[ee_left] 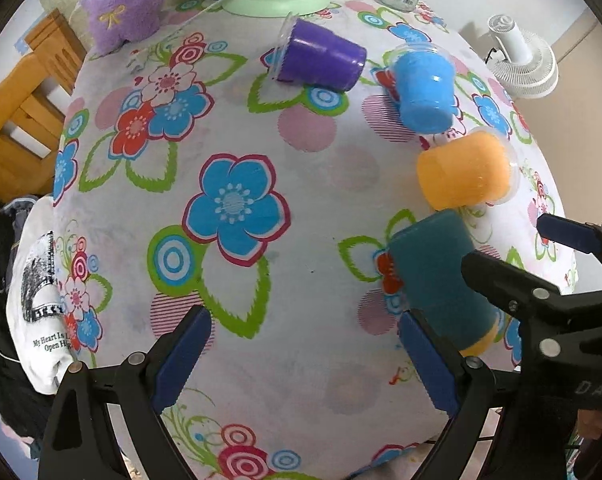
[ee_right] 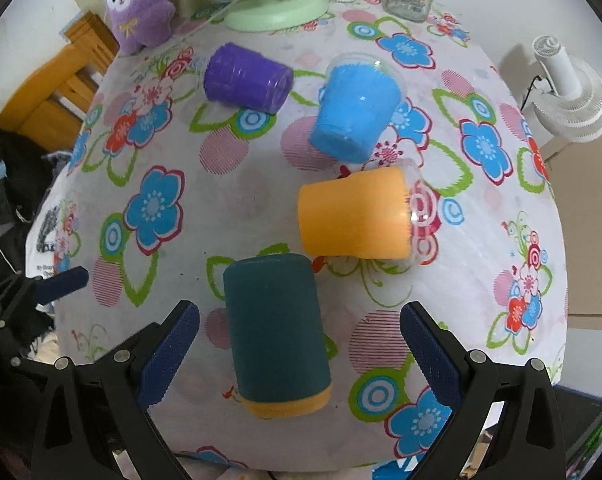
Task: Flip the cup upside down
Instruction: 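Lift the dark teal cup with the right gripper and swing it upward, then rotate the right gripper to turn the teal cup rim-down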
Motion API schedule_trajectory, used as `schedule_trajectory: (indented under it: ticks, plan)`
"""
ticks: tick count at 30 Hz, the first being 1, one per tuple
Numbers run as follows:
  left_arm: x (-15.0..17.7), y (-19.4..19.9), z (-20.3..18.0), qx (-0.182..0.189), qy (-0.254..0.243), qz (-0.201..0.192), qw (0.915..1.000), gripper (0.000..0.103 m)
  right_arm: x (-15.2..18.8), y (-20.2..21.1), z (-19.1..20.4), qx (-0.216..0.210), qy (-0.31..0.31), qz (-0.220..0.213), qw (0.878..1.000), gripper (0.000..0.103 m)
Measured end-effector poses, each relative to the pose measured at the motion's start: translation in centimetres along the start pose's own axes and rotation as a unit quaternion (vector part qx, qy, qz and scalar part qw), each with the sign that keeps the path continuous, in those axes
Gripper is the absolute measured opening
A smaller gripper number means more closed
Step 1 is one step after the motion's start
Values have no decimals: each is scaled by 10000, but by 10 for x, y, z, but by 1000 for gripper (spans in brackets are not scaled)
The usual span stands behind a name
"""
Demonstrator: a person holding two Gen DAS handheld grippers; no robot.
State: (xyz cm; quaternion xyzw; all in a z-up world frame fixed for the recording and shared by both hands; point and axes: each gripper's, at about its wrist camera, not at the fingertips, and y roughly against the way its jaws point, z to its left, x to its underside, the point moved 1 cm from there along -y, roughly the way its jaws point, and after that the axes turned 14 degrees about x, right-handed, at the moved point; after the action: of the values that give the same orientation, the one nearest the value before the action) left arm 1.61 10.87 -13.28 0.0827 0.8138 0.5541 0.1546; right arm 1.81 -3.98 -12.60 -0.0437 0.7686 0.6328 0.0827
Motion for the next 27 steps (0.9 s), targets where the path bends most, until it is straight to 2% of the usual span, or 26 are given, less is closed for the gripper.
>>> schedule_trajectory:
  ticks: [9, 13, 27]
  plan:
    - [-3, -18, 14, -99, -155, 136, 9997, 96, -4, -30, 16, 37, 152, 240, 9996, 101]
    - [-3, -26, 22, -47, -56, 228, 9997, 96, -6, -43, 21, -24, 139, 397, 9991, 101]
    - [7, -48, 42, 39, 259, 510, 9984, 96, -15, -76, 34, 77, 250, 802, 9964, 85]
